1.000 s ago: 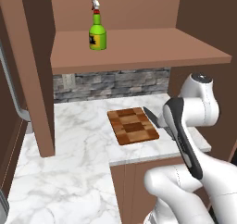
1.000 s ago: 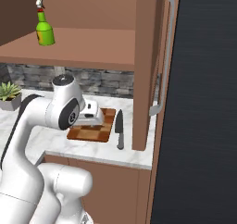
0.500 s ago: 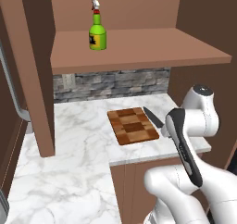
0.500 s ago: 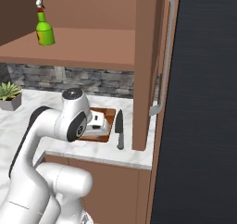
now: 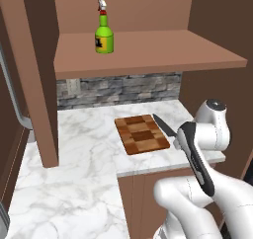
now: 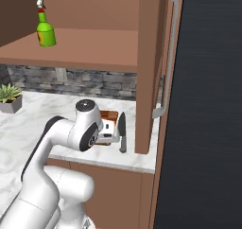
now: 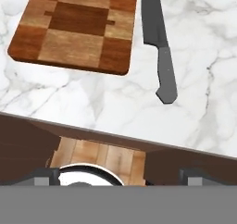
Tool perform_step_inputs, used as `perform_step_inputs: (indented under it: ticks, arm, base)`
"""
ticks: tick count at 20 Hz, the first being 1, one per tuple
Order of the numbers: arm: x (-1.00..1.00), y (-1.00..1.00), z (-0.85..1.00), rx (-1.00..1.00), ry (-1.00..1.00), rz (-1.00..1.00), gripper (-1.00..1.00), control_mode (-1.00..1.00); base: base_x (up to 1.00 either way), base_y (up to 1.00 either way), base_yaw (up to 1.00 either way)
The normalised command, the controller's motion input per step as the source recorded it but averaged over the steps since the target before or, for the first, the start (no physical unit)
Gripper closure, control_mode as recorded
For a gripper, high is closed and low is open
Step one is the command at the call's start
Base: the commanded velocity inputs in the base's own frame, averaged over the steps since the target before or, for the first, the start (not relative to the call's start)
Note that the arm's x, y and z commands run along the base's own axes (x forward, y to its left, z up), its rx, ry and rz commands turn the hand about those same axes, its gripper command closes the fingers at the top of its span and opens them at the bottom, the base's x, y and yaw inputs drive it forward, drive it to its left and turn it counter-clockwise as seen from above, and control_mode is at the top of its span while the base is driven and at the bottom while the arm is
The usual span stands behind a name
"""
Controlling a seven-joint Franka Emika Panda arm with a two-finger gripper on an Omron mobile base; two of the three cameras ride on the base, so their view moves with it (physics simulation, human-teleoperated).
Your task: Move the cutting board and knife to the sink. Then move spray from the cabinet to the counter.
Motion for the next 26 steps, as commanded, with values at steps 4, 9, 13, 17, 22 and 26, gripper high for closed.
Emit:
perform_step_inputs:
  ticks: [4,9,13,17,22,26]
  arm:
    - [0.47,-0.12,0.0,0.0,0.0,0.0,-1.0,-1.0]
    - [0.49,-0.21,-0.16,0.0,0.09,0.0,-1.0,-1.0]
    - [0.47,-0.18,-0.15,0.0,0.11,0.0,-1.0,-1.0]
    - [0.46,-0.13,-0.19,0.0,0.02,0.0,-1.0,-1.0]
    - [0.29,-0.17,-0.3,0.0,0.01,0.05,-1.0,-1.0]
    - [0.24,-0.08,-0.3,0.0,0.0,0.04,-1.0,-1.0]
  base:
    - [0.0,0.0,0.0]
    - [0.0,0.0,0.0]
    - [0.0,0.0,0.0]
    - [0.0,0.0,0.0]
    - [0.0,0.0,0.0]
    - [0.0,0.0,0.0]
